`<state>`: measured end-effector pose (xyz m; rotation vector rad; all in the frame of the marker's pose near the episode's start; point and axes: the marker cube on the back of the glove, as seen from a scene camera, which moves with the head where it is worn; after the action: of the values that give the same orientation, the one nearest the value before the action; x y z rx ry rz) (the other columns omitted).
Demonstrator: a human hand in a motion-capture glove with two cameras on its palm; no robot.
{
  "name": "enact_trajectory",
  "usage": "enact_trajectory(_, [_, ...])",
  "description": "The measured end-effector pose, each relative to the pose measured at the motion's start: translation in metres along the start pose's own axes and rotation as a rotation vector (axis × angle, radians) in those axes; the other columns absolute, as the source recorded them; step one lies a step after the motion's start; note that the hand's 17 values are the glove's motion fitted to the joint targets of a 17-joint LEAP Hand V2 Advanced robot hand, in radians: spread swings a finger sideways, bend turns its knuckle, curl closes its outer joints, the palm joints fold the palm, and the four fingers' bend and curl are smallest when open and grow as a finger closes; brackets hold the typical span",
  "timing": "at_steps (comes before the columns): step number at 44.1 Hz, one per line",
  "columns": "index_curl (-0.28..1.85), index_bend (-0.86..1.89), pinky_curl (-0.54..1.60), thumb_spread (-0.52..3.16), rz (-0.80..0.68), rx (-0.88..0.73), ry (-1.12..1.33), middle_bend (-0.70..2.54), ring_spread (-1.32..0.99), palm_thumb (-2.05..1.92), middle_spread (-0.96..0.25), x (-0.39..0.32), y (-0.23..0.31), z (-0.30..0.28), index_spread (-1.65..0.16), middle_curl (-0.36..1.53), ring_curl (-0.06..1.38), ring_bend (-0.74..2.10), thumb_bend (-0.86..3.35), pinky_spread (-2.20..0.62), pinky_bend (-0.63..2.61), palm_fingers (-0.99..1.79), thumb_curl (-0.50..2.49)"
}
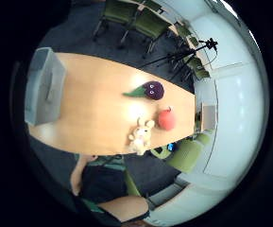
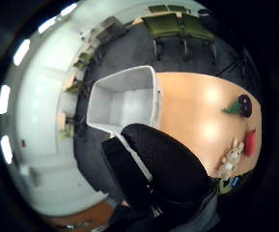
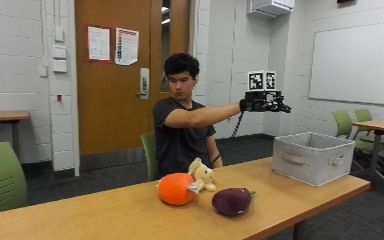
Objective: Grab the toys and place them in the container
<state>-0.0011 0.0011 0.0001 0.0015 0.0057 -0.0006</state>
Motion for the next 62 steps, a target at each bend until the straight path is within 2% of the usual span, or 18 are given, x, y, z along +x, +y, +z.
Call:
enact_trajectory(6, [0.11,0.23,0.13,0.71,0.002,0.0,-0.001,0.23,-0.21,-0.12,-0.1,0.005,-0.001,-0.001,-0.16,0.09,0.03,0.17,-0.08,-0.09,0.39,0.13,0.01])
enact_trajectory(13, [0.17,0.23,0.18,0.93,0.002,0.004,0.007,0.25,-0.27,-0.13,-0.13,0.009,0.003,-0.003,-0.2,0.15,0.05,0.17,-0.09,-0.12,0.41,0.1,0.02])
enact_trajectory(25, [0.25,0.22,0.23,1.06,-0.033,0.019,0.051,0.24,-0.32,-0.14,-0.15,0.06,0.032,-0.008,-0.24,0.22,0.09,0.19,-0.09,-0.13,0.42,0.07,0.04])
enact_trajectory(33, [0.29,0.23,0.25,1.03,0.011,0.031,0.061,0.23,-0.32,-0.16,-0.15,0.12,0.057,0.003,-0.25,0.25,0.13,0.2,-0.1,-0.12,0.4,0.09,0.05])
enact_trajectory(46, [0.34,0.21,0.28,1.0,0.107,0.015,0.026,0.22,-0.33,-0.16,-0.15,0.209,0.102,0.073,-0.27,0.29,0.17,0.2,-0.11,-0.11,0.38,0.11,0.07])
enact_trajectory(62, [0.38,0.19,0.31,0.98,0.126,-0.105,-0.043,0.2,-0.34,-0.16,-0.15,0.226,0.148,0.184,-0.28,0.33,0.2,0.19,-0.11,-0.1,0.39,0.11,0.08])
